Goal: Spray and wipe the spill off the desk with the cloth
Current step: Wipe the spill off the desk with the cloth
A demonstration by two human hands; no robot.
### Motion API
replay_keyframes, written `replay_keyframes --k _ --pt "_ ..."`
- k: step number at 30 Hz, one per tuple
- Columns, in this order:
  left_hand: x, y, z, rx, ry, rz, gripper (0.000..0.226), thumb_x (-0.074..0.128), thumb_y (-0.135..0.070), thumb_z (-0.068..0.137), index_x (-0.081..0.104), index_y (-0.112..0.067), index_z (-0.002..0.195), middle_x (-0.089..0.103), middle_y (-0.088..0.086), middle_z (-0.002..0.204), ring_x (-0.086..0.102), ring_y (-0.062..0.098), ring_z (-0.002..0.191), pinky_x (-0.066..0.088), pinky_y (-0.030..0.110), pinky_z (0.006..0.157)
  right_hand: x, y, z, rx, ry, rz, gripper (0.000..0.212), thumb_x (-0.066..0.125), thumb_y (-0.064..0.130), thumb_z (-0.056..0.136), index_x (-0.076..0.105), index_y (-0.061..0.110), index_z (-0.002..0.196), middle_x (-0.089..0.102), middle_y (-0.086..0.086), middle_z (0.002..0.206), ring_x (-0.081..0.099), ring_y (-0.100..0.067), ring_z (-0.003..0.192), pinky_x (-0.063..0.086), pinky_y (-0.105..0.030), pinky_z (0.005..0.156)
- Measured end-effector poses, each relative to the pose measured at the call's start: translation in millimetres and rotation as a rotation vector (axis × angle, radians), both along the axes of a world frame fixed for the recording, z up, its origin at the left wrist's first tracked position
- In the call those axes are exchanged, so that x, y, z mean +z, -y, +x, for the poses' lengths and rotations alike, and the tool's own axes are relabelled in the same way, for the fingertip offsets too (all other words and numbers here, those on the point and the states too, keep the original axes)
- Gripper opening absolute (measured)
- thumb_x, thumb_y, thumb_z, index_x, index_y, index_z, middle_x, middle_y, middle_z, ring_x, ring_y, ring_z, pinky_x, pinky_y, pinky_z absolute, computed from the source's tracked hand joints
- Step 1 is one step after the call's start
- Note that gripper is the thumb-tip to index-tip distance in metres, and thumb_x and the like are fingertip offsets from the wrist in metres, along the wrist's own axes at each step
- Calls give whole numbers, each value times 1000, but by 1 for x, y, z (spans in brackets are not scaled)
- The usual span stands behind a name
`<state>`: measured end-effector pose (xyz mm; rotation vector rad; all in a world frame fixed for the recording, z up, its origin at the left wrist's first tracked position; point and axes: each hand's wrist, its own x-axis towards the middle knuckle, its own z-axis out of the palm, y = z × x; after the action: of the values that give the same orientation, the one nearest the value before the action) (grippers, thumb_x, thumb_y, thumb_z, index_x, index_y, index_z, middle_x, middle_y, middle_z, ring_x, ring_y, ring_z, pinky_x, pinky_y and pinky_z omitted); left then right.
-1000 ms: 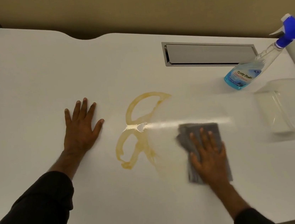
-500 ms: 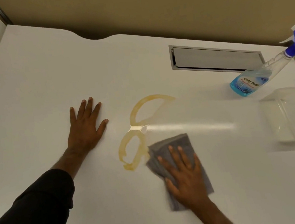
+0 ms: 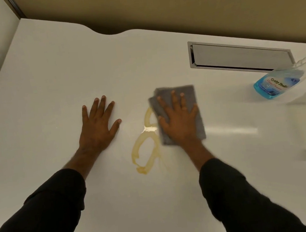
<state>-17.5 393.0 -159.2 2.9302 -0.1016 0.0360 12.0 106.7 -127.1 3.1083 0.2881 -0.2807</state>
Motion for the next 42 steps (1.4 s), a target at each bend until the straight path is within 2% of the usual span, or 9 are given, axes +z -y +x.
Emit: replay_keyframes --k 4,7,10,16,20,26,29,36,42 --pt "-2 -2 1 -5 7 6 66 26 -58 97 17 -27 154 9 2 164 4 20 151 4 55 120 -16 17 -126 254 7 89 76 49 55 89 20 45 159 9 -2 172 8 -33 158 15 -72 115" --pt "-5 -2 2 -4 20 -3 66 25 -59 97 16 -27 154 9 2 164 3 20 151 4 54 120 -12 74 -177 257 -17 66 73 50 55 89 25 45 157 16 -1 171 16 -31 157 22 -70 113" --pt "-8 -3 2 -5 34 2 67 25 -59 97 16 -27 154 9 2 164 4 20 151 4 55 120 2 113 -134 29 -3 36 72 44 53 88 26 43 157 23 -3 169 26 -31 154 28 -67 113" --pt "-5 -1 1 -5 23 -4 66 26 -59 97 16 -27 154 10 2 164 4 20 151 4 55 120 3 80 9 -260 28 4 68 34 57 102 4 42 161 9 -7 172 10 -35 157 26 -70 113" --pt "-3 -1 1 -4 9 6 66 27 -58 97 16 -27 154 10 2 164 4 20 151 4 55 120 -3 33 -3 -38 18 35 65 37 55 98 15 46 159 8 -2 172 9 -31 158 21 -70 114" --pt "-4 -2 2 -6 12 17 66 24 -59 97 16 -26 154 10 3 164 5 21 151 4 55 120 -19 26 -154 410 58 116 78 49 57 89 16 48 159 8 -2 172 6 -35 158 17 -73 112" --pt "-4 -1 2 -2 2 16 67 23 -60 97 15 -27 154 9 2 164 4 21 151 4 55 120 -22 1 -188 454 37 136 79 49 61 89 17 45 159 7 -5 172 6 -38 158 14 -77 111" --pt "1 -1 1 -6 2 -12 67 28 -58 96 18 -26 154 11 2 164 6 20 151 5 55 120 -12 -65 -60 103 26 199 70 37 55 94 15 43 160 8 -4 172 5 -32 158 10 -73 116" --pt "1 -1 0 -5 0 -20 65 25 -59 97 17 -27 154 10 1 164 4 19 151 5 54 120 -3 10 31 -140 11 84 68 33 55 99 7 43 160 9 -7 172 9 -35 157 19 -74 115"
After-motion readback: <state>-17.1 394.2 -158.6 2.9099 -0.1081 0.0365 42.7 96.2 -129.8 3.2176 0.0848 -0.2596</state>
